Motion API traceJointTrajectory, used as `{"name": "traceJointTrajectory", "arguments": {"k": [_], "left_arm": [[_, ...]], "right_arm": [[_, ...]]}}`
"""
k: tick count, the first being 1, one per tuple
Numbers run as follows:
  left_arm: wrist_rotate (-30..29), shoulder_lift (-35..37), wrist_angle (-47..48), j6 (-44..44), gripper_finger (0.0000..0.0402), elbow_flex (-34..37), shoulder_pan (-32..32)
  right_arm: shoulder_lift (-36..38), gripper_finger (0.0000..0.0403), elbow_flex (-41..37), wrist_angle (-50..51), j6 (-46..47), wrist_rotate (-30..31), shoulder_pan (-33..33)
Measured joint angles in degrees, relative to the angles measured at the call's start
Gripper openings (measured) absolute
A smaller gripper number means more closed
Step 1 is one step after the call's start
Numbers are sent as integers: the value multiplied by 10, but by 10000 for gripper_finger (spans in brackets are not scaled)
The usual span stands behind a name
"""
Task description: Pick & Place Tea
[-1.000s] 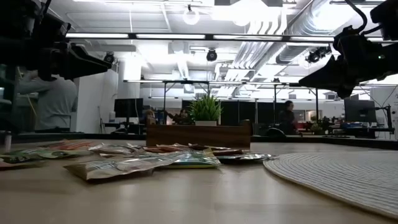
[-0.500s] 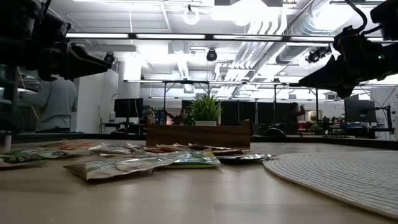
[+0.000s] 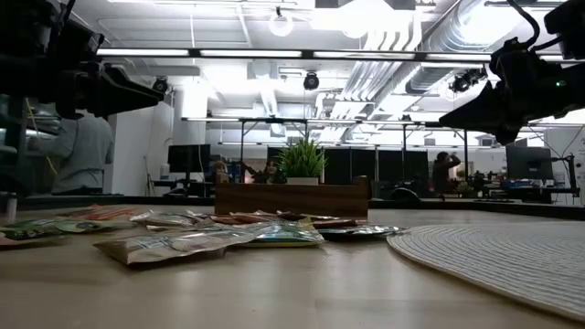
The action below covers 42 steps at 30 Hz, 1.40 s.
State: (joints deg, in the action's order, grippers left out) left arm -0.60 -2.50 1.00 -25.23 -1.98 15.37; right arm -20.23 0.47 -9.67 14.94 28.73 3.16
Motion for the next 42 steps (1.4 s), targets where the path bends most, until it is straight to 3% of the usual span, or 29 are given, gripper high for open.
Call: {"name": "traceJointTrajectory", "arguments": {"k": [14, 21, 26, 31, 42], "left_arm": [[-1, 0, 0, -1, 202, 0, 0], [-136, 5, -51, -161, 202, 1, 0], [-185, 5, -50, -195, 202, 1, 0], [-176, 5, -46, -195, 202, 1, 0], [-64, 5, -68, -162, 202, 1, 0]], "right_arm": [[0, 12, 0, 0, 0, 0, 0], [0, 12, 0, 0, 0, 0, 0], [0, 12, 0, 0, 0, 0, 0], [0, 12, 0, 0, 0, 0, 0], [0, 12, 0, 0, 0, 0, 0]]}}
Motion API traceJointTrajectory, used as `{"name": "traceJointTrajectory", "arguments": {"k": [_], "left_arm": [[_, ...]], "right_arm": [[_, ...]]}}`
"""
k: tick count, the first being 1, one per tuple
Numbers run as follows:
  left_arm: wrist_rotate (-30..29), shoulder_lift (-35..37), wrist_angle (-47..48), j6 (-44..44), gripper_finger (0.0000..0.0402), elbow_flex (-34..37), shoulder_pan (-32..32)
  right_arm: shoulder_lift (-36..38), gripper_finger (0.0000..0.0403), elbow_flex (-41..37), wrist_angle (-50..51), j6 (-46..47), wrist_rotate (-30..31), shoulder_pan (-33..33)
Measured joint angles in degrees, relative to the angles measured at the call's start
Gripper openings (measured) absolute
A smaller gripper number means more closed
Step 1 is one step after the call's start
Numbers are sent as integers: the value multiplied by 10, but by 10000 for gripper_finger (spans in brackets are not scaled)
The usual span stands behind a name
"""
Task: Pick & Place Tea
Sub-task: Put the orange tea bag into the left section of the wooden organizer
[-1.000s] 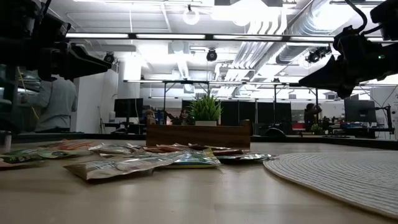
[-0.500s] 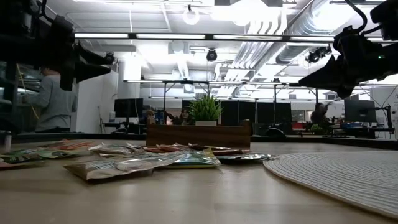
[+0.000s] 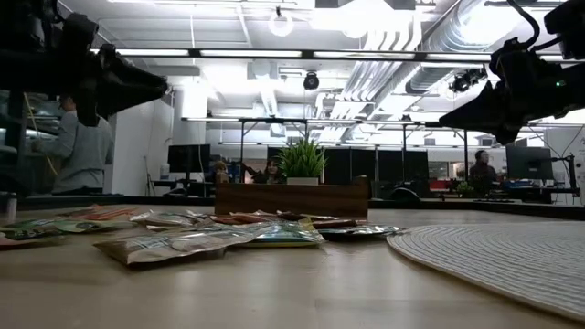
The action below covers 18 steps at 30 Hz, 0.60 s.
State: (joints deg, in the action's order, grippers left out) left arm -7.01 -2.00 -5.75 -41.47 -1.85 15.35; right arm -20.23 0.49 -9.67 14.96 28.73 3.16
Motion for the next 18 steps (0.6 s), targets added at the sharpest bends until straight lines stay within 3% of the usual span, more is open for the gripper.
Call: {"name": "traceJointTrajectory", "arguments": {"k": [6, 13, 18], "left_arm": [[2, 0, -55, 151, 202, 0, 0], [2, 0, -62, 267, 202, 0, 0], [-13, 0, -61, 291, 202, 0, 0]], "right_arm": [[0, 12, 0, 0, 0, 0, 0], [0, 12, 0, 0, 0, 0, 0], [0, 12, 0, 0, 0, 0, 0]]}}
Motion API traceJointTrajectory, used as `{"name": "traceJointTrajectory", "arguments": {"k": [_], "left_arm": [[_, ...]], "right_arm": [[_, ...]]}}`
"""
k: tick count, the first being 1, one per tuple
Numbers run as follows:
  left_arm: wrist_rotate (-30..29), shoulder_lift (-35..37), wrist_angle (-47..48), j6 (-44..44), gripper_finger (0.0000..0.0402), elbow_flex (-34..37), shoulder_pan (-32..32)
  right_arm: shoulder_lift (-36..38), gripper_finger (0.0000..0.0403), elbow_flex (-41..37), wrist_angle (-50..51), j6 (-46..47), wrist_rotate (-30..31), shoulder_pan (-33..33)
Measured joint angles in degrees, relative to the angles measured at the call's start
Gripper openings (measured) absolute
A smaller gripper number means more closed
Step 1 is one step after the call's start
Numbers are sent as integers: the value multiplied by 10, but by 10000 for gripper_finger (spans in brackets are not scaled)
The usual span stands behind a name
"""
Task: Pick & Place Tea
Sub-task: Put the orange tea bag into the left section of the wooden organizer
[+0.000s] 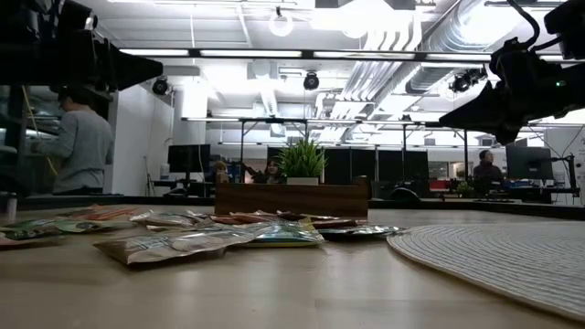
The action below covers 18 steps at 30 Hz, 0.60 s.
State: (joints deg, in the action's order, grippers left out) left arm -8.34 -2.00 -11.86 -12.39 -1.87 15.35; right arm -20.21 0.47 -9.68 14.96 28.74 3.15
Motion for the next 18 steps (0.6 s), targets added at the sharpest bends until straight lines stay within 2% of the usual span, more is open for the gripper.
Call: {"name": "traceJointTrajectory", "arguments": {"k": [2, 6, 18], "left_arm": [[-30, 0, 0, 1, 202, 0, 0], [-39, 0, -5, 3, 202, 0, 0], [4, 0, 9, 7, 202, 0, 0]], "right_arm": [[0, 12, 0, 0, 0, 0, 0], [0, 12, 0, 0, 0, 0, 0], [0, 12, 0, 0, 0, 0, 0]]}}
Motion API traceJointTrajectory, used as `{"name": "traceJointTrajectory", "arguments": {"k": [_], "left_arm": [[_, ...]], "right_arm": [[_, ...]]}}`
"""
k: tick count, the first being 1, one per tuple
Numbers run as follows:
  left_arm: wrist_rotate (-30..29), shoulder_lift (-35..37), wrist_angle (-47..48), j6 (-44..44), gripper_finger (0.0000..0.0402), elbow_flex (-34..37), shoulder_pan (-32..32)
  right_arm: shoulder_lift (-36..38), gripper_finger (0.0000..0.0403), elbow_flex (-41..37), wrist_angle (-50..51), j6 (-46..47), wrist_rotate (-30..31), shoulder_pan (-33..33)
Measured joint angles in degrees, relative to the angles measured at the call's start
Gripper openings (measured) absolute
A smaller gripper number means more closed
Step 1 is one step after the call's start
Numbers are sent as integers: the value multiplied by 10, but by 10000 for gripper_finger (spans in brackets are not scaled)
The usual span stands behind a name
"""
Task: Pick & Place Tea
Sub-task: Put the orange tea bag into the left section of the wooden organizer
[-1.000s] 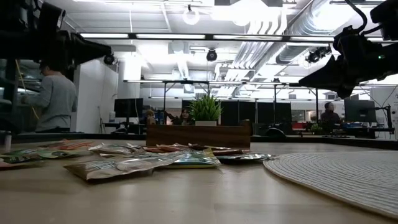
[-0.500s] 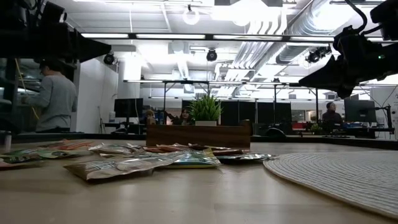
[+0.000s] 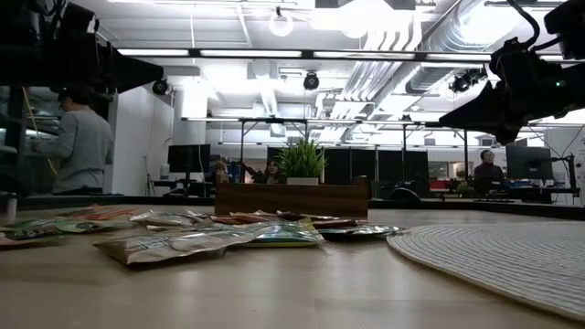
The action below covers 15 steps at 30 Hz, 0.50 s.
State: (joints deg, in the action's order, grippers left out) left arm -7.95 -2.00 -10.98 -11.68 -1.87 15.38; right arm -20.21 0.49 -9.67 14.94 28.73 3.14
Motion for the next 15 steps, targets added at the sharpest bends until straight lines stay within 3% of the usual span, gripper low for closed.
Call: {"name": "traceJointTrajectory", "arguments": {"k": [9, 15], "left_arm": [[21, 0, 66, 22, 202, -82, 0], [13, 0, 261, 16, 202, -188, 0]], "right_arm": [[0, 12, 0, 0, 0, 2, 0], [0, 12, 0, -22, 20, -1, 0]]}}
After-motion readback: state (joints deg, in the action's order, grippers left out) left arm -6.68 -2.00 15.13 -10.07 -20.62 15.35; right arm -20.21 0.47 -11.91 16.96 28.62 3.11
